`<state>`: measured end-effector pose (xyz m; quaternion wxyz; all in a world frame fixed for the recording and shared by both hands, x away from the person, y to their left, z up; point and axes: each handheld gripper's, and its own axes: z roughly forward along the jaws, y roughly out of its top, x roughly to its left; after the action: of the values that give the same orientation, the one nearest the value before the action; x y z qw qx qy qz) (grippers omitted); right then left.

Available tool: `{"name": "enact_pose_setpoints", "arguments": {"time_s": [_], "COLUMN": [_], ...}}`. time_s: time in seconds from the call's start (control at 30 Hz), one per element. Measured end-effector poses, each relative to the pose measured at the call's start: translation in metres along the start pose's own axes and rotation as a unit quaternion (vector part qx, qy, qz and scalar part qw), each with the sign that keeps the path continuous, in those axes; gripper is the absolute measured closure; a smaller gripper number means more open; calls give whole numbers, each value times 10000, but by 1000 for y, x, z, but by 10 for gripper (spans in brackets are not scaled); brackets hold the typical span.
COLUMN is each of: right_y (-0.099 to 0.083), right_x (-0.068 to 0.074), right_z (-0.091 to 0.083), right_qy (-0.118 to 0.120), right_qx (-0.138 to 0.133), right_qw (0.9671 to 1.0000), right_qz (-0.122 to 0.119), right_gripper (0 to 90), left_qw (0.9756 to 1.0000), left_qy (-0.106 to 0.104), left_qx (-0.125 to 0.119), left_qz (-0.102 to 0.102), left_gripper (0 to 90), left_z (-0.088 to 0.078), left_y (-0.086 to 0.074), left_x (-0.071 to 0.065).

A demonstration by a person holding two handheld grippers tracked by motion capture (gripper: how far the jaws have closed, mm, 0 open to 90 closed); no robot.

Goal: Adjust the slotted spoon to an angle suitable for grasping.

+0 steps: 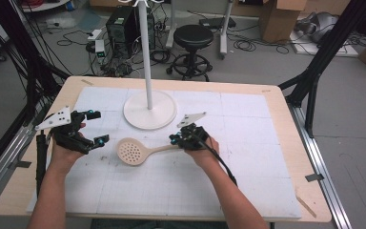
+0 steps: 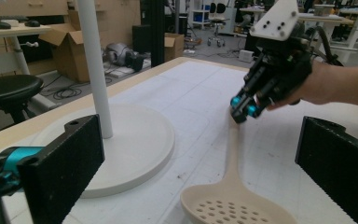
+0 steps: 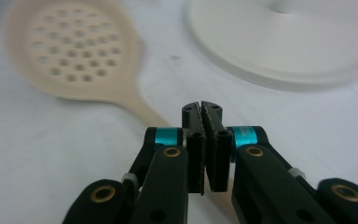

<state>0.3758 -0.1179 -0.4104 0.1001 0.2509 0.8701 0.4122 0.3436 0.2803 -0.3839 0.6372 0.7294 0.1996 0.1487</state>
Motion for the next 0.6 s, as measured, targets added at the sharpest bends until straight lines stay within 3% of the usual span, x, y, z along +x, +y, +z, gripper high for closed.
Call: {"name": "enact_pose_setpoints", "arguments": {"time_s": [0.13,0.3,0.4,0.47,0.6], "right_y": [-14,-30,-40,-45,-45], "right_x": [-25,-46,-53,-57,-52], "right_z": [-13,-17,-16,-17,-19], "right_qy": [-379,-628,-731,-630,-666], "right_qx": [38,230,411,274,361], "right_qw": [9987,9960,9939,9932,9939], "right_qz": [347,594,718,943,798], "right_gripper": [871,883,879,887,889], "left_qw": [10000,10000,10000,10000,10000], "left_qy": [-9,5,-4,-15,-4], "left_qx": [26,39,36,22,26], "left_qz": [-4,-18,-19,-18,-16], "left_gripper": [16,17,16,16,16], "left_z": [1,1,1,1,0], "left_y": [-1,-1,-1,-1,-1], "left_x": [1,1,1,1,1]}}
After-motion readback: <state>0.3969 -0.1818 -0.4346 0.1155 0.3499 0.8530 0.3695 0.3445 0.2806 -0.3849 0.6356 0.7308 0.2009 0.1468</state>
